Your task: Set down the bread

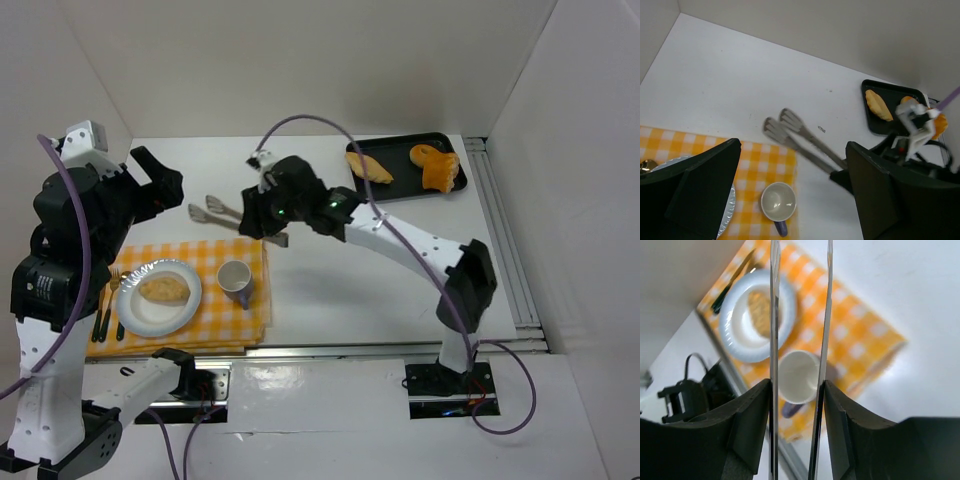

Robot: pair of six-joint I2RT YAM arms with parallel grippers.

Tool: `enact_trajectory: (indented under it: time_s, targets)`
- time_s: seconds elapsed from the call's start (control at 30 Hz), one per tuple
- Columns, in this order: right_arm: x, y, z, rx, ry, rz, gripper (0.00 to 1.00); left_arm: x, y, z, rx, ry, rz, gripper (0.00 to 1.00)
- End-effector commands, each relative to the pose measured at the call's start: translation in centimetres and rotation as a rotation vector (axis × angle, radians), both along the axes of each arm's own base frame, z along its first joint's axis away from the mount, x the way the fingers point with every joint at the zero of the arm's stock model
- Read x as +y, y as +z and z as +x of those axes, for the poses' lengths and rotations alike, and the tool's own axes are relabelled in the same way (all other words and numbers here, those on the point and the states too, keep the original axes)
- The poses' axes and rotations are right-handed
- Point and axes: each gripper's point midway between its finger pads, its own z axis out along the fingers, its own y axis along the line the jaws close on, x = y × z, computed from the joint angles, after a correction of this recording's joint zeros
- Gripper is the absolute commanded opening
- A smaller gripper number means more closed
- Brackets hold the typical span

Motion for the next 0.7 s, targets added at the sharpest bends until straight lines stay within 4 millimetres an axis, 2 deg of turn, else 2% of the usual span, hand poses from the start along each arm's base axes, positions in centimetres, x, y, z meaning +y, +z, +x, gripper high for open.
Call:
enact_trajectory:
  time_s: [0.0, 0.03, 0.07, 0.1, 0.13, 0.2, 0.23, 0.27, 0.3, 0.33, 0.4, 0.47, 0.53, 0.6, 0.67]
  targets:
    - [-7.8, 5.8, 5.3, -0.137, -0.27, 0.049, 0.52, 0.5, 2.1, -0.4, -0.068, 0.008, 0.016, 1.0]
    - [-10.1, 4.1, 6.0, -0.111, -0.33, 0.006, 0.52, 0.3, 2.1, -0.4, -0.068, -0.003, 0.014, 1.0]
    - [-12.1, 3.9, 6.9, -0.112, -0.382, -0.011, 0.52, 0.3, 2.1, -0.4, -0.068, -0.003, 0.014, 1.0]
    - [-15.9, 4.8, 8.6, -0.132, -0.486, -0.014, 0.52, 0.2, 2.5, -0.6, -0.077, -0.012, 0.011, 1.0]
    - [-18.3, 2.8, 8.9, -0.105, -0.536, -0.061, 0.52, 0.2, 2.5, -0.6, -0.077, -0.012, 0.011, 1.0]
    - [-22.6, 2.8, 9.8, -0.103, -0.648, -0.076, 0.52, 0.1, 2.3, -0.3, -0.068, -0.012, 0.013, 1.0]
    - [-25.8, 2.1, 10.9, -0.082, -0.735, -0.092, 0.52, 0.1, 2.3, -0.3, -0.068, -0.012, 0.013, 1.0]
    - [-27.6, 1.0, 11.0, -0.069, -0.777, -0.115, 0.52, -0.2, 2.1, -0.1, -0.068, -0.024, 0.01, 1.0]
    - [-29.6, 1.3, 11.3, -0.075, -0.84, -0.115, 0.52, -0.4, 2.1, -0.1, -0.067, -0.034, 0.008, 1.0]
    - [-32.2, 0.4, 11.9, -0.058, -0.907, -0.142, 0.52, -0.5, 1.7, 0.0, -0.057, -0.044, 0.008, 1.0]
    - [-35.6, -0.7, 12.2, -0.035, -0.993, -0.175, 0.52, -0.8, 1.4, 0.1, -0.048, -0.052, -0.001, 1.0]
    - [-37.2, -2.1, 12.1, -0.005, -1.023, -0.194, 0.52, -1.0, 1.2, 0.3, -0.046, -0.061, -0.003, 1.0]
    - [-37.6, -3.3, 12.7, 0.02, -0.998, -0.18, 0.52, -1.3, 0.6, 0.7, -0.027, -0.072, -0.002, 1.0]
    - [-37.5, -4.2, 12.9, 0.045, -0.968, -0.184, 0.52, -1.3, 0.6, 0.7, -0.027, -0.072, -0.002, 1.0]
    - [-36.3, -5.0, 13.2, 0.06, -0.893, -0.174, 0.52, -1.4, 0.2, 0.8, -0.018, -0.081, -0.003, 1.0]
